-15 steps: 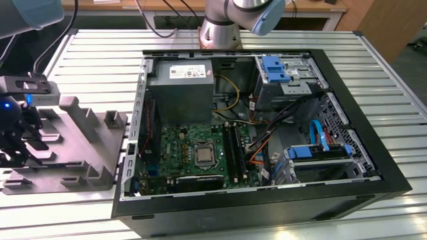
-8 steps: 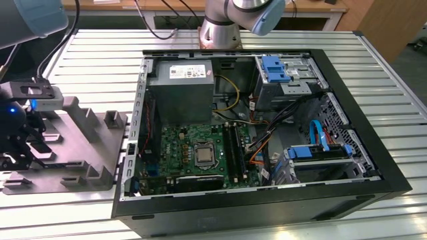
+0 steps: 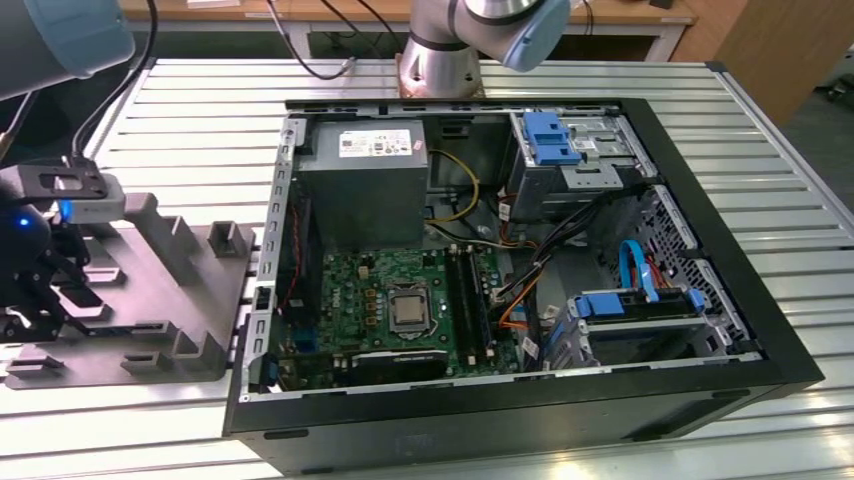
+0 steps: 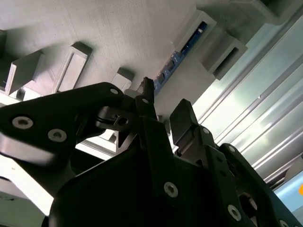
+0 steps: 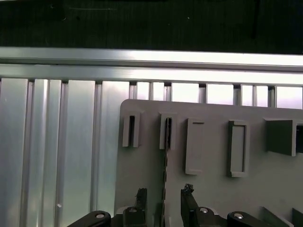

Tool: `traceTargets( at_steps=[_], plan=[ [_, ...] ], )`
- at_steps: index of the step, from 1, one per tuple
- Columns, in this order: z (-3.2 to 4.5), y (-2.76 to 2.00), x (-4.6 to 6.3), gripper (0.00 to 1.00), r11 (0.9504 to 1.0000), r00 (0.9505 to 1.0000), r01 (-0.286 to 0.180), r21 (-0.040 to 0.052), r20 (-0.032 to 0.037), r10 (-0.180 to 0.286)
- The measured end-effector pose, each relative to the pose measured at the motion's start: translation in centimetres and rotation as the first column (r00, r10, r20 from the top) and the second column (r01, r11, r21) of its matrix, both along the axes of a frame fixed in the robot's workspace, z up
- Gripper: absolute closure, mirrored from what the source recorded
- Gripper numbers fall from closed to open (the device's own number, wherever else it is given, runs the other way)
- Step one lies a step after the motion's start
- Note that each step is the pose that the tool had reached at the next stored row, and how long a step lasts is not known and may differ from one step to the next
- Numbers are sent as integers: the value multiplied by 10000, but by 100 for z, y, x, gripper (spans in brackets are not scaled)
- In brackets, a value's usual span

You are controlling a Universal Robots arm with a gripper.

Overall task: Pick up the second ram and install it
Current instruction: 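Pick up the second ram and move it above second insertion slot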

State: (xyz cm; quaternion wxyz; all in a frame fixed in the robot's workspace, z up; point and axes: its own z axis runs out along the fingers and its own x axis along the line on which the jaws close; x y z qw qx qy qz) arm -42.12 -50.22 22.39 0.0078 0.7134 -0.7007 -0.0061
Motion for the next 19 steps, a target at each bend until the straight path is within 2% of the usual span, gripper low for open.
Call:
traceTargets(
  at_steps=[3,10,19],
  plan=[
    [-32,1,-50,59,10000,10000,1,5,29,-1],
    [-144,0,-51,59,10000,10000,-1,8,29,1],
    [-196,13,-66,59,10000,10000,-2,7,26,2]
  ],
)
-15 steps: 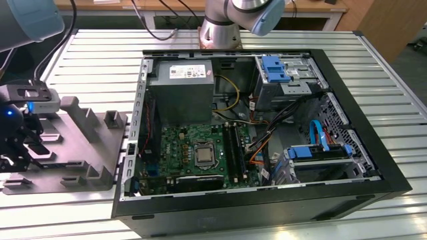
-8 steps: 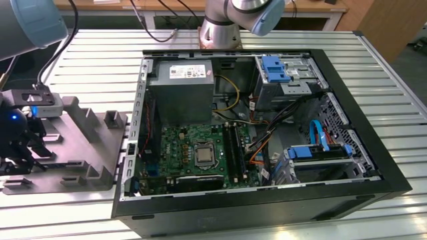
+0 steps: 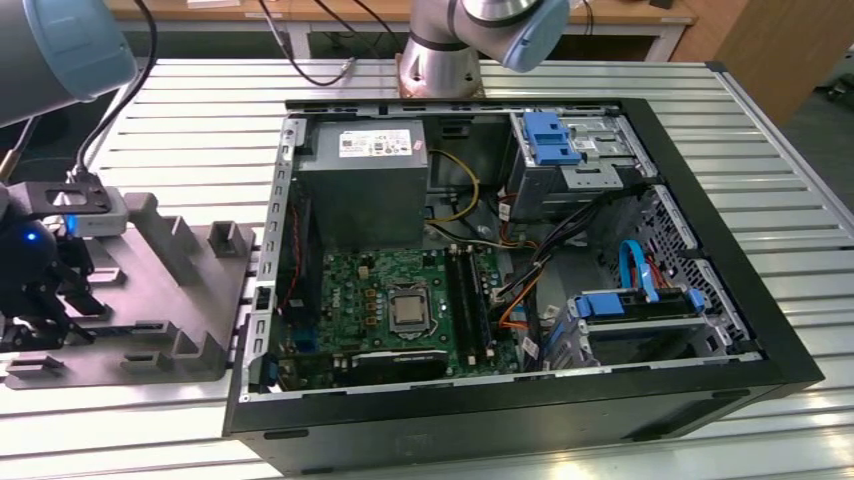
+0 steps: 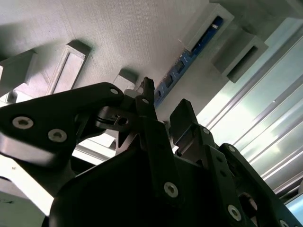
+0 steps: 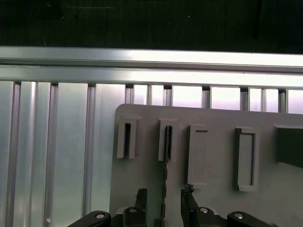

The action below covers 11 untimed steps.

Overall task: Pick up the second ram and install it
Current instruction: 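Pick up the second ram and move it above second insertion slot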

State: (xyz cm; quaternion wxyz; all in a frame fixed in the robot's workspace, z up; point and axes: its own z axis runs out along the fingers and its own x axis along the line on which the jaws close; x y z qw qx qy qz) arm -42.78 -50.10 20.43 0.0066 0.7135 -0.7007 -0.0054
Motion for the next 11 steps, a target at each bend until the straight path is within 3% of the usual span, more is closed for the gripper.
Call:
traceTargets(
  at_steps=[5,10,11],
  plan=[
    [-63,1,-15,59,10000,10000,2,0,3,-2],
    [-69,1,-16,59,10000,10000,1,0,5,-1],
    [-71,1,-16,66,10000,10000,1,1,6,-1]
  ],
)
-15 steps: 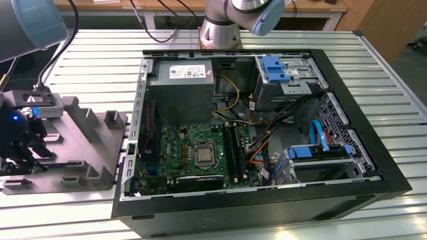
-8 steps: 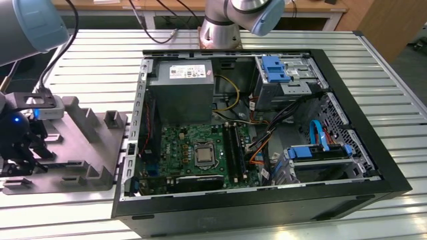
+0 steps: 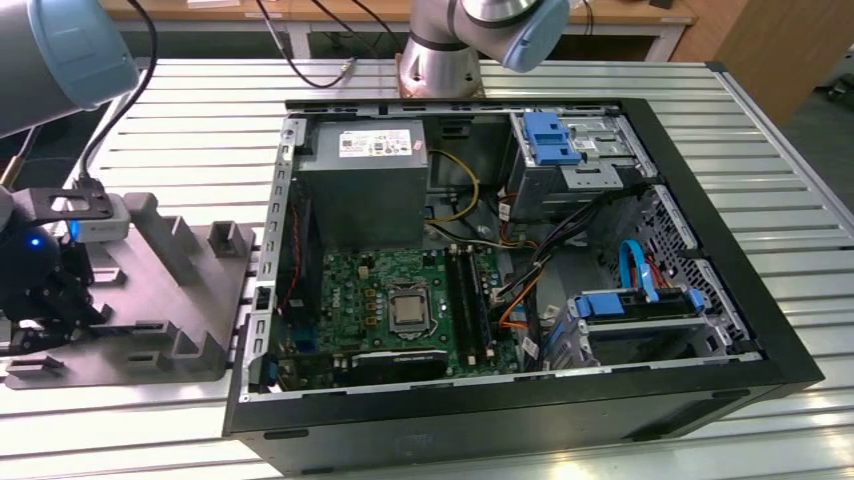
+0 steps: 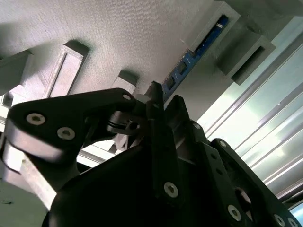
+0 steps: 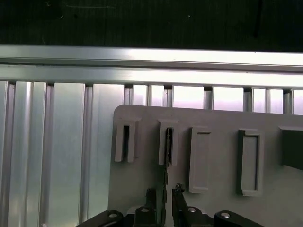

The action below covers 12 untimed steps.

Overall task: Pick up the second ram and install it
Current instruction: 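Pick up the second ram and move it above second insertion slot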

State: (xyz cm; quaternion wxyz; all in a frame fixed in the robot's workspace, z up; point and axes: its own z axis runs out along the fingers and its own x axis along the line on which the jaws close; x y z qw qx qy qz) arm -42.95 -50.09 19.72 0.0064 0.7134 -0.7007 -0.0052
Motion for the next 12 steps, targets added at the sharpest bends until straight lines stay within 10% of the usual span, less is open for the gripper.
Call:
traceTargets(
  at_steps=[12],
  plan=[
    [27,-6,-13,79,10000,10000,-76,26,39,76]
  ],
)
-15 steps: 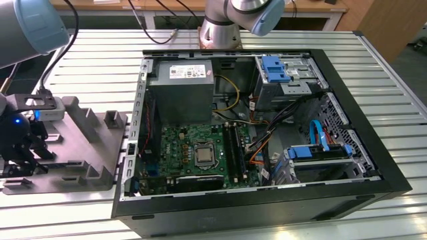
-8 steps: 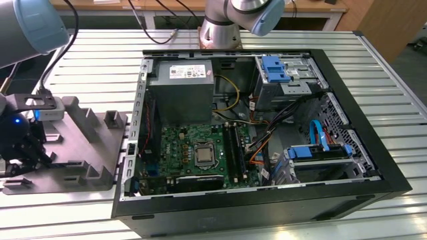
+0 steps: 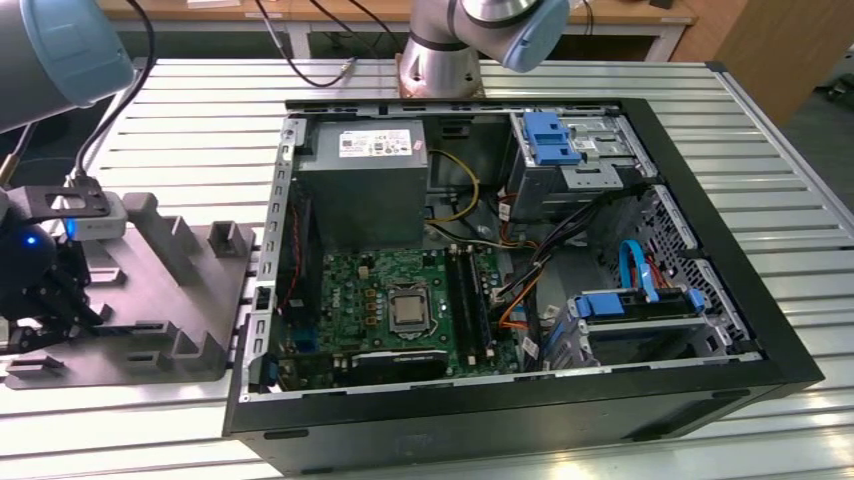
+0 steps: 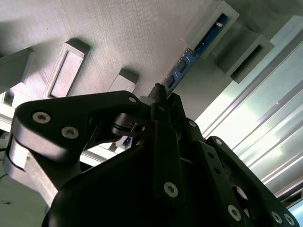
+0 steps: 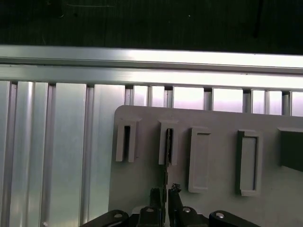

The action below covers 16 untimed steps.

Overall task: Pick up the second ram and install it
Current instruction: 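Pick up the second ram and move it above second insertion slot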

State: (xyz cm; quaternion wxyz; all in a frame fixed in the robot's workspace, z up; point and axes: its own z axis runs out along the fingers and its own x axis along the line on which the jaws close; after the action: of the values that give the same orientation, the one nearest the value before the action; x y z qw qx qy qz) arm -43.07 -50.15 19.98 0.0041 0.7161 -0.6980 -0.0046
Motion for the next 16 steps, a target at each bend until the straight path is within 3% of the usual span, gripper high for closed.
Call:
traceTargets(
  at_steps=[10,16],
  plan=[
    [0,0,-1,79,10000,10000,-23,2,0,23],
    [0,0,-1,87,10000,10000,-24,2,0,24]
  ],
)
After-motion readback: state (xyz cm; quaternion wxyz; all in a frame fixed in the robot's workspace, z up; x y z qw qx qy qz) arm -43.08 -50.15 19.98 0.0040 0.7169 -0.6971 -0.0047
